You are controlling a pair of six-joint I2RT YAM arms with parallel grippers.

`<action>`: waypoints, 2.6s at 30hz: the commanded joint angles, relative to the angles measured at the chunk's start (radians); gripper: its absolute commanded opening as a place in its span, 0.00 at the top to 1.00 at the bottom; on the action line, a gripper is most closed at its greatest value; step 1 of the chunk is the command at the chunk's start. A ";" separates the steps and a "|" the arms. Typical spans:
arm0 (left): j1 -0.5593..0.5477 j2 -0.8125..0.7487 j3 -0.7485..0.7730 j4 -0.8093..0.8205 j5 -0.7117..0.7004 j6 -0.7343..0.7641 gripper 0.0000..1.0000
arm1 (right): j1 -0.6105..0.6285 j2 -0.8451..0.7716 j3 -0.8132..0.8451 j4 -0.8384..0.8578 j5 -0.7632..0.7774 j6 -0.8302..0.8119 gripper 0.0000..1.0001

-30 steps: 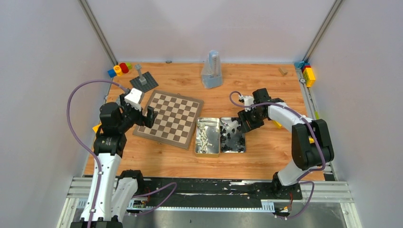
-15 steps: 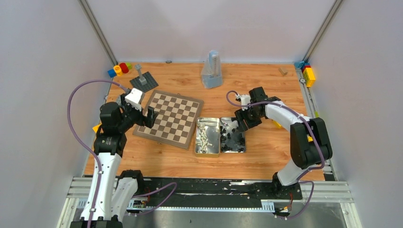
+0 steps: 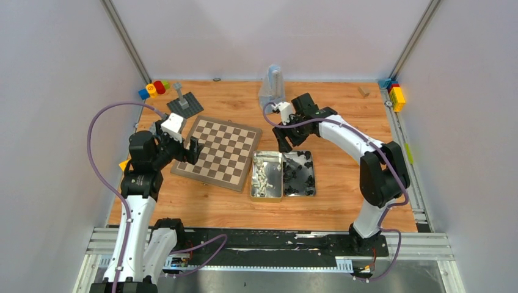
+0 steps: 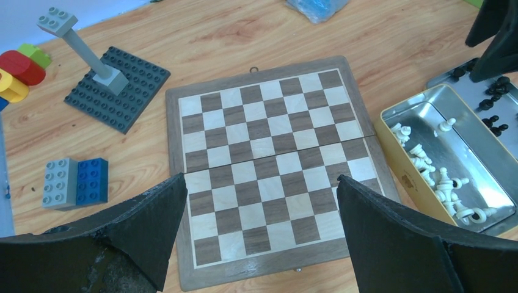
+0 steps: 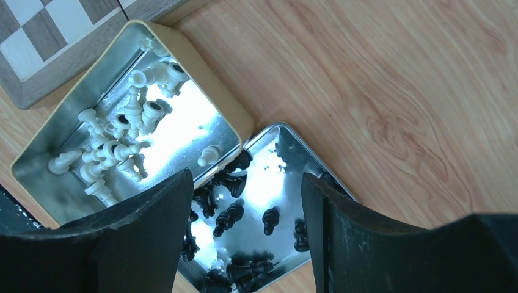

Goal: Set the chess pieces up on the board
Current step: Move the storage box to the center of the board.

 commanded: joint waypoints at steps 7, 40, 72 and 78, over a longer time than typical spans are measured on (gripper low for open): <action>0.006 0.010 0.006 0.021 -0.001 0.009 0.00 | 0.058 0.115 0.101 0.006 0.045 -0.046 0.34; 0.006 0.000 0.002 0.025 0.020 0.009 0.00 | -0.119 0.399 0.372 -0.033 0.297 0.012 0.88; 0.007 0.670 0.326 -0.113 -0.301 0.048 0.00 | -0.352 0.118 0.252 -0.037 0.021 0.062 0.31; 0.007 0.871 0.447 -0.140 -0.284 -0.004 0.00 | -0.347 -0.022 0.096 -0.013 -0.050 0.066 0.30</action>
